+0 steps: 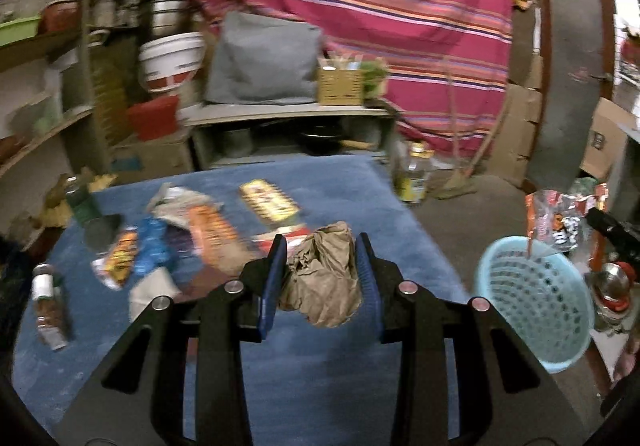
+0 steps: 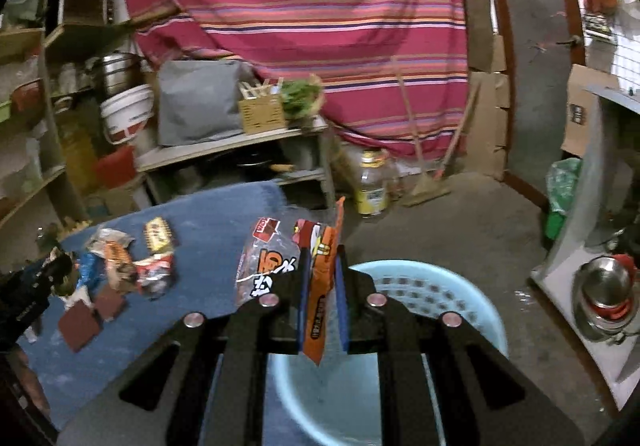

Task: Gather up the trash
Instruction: 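Carry both items over the blue basket and open the left tool to drop the paper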

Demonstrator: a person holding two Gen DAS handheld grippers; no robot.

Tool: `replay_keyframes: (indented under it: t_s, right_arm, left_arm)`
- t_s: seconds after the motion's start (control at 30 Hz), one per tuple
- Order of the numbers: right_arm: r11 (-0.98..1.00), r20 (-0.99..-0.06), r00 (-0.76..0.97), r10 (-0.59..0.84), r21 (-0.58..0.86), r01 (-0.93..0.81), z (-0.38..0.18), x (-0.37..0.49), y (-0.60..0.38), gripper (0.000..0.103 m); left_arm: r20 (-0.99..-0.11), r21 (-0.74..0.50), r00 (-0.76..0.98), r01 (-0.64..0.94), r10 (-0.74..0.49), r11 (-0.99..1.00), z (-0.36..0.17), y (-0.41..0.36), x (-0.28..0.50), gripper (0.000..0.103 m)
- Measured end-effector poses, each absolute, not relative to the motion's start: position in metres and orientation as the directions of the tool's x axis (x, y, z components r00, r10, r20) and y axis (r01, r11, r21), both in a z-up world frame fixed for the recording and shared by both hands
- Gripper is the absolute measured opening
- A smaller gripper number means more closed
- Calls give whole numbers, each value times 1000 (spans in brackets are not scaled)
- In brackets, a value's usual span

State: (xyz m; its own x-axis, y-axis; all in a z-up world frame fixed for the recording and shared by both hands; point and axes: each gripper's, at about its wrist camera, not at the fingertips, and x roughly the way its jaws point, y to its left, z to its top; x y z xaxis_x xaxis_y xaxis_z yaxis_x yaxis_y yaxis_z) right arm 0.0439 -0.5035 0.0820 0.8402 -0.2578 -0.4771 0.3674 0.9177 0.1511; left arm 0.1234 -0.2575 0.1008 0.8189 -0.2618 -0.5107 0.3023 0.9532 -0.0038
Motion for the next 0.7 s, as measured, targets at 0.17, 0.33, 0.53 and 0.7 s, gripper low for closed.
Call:
replay_keyframes:
  t_s: [0.17, 0.33, 0.53, 0.7]
  right_arm:
    - [900, -508, 803, -310, 115, 420, 78, 26, -536, 12]
    - [876, -543, 768, -339, 115, 469, 64, 13, -565, 12]
    - [854, -578, 740, -344, 133, 502, 42, 8, -592, 12]
    - [847, -606, 721, -336, 141, 512, 23, 8, -604, 12]
  left_arm:
    - [-511, 3, 795, 381, -327, 924, 99, -310, 117, 34]
    - [-538, -27, 748, 447, -389, 894, 92, -351, 117, 34]
    - [-576, -36, 690, 515, -439, 856, 73, -399, 119, 34]
    - [-615, -47, 638, 557, -463, 829, 54, -436, 122, 34]
